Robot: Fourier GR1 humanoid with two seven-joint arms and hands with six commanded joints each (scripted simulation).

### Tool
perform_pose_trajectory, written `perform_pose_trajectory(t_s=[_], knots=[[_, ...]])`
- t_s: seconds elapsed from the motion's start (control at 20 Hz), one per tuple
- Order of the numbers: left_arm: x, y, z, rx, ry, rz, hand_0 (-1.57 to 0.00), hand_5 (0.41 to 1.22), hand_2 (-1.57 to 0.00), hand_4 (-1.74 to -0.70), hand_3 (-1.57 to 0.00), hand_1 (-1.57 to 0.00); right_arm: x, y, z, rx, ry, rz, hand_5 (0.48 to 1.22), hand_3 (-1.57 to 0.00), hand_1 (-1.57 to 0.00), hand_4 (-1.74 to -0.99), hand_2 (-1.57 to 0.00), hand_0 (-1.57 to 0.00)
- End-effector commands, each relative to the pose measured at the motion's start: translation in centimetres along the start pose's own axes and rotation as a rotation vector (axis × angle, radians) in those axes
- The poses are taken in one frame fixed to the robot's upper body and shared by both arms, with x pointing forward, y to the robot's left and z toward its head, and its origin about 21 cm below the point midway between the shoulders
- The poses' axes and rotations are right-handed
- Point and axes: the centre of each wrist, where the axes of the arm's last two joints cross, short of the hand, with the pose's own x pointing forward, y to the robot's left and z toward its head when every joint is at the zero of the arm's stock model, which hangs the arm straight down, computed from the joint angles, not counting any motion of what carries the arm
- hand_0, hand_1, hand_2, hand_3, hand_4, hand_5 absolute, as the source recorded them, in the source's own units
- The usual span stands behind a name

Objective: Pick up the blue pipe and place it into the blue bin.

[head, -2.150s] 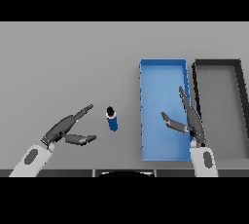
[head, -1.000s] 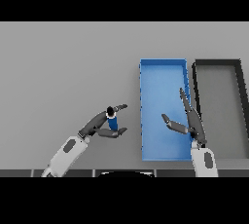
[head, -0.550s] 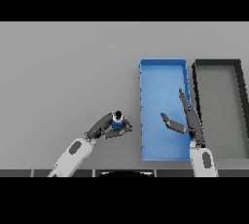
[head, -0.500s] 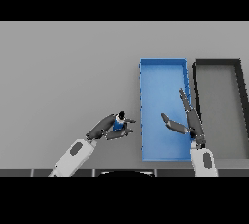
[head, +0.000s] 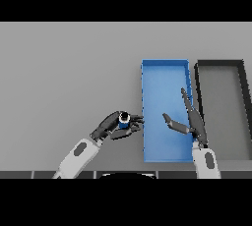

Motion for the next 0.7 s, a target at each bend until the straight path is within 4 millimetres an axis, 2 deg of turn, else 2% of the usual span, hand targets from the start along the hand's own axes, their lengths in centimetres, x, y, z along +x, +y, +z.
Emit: perform_pose_trajectory(t_s=[0.0,0.3,0.4,0.65], knots=[[0.5,-0.1,-0.5,-0.001,0.005,-0.008,-1.55,1.213,-1.55,-1.48,-1.55,-1.55,0.1,0.0,-0.1,0.0,0.005,0.006,0.552,0.0,0.0,-1.138,0.0,0.0],[2.7,0.0,-1.8,-0.048,0.002,-0.032,-1.56,1.219,-1.57,-1.47,-1.57,-1.57,-0.1,-0.8,-0.1,0.002,0.013,0.011,0.569,0.0,0.0,-1.124,0.0,0.0],[3.2,-0.1,-2.1,-0.066,-0.002,-0.033,-1.57,1.22,-1.57,-1.47,-1.57,-1.57,-0.2,-0.5,-0.1,0.0,0.018,0.014,0.574,0.0,0.0,-1.124,0.0,0.0],[2.9,0.0,-1.7,-0.083,0.016,-0.033,-1.57,1.22,-1.57,-1.47,-1.57,-1.57,-0.3,2.2,4.0,-0.155,0.03,-0.023,0.578,0.0,0.0,-1.123,0.0,0.0]])
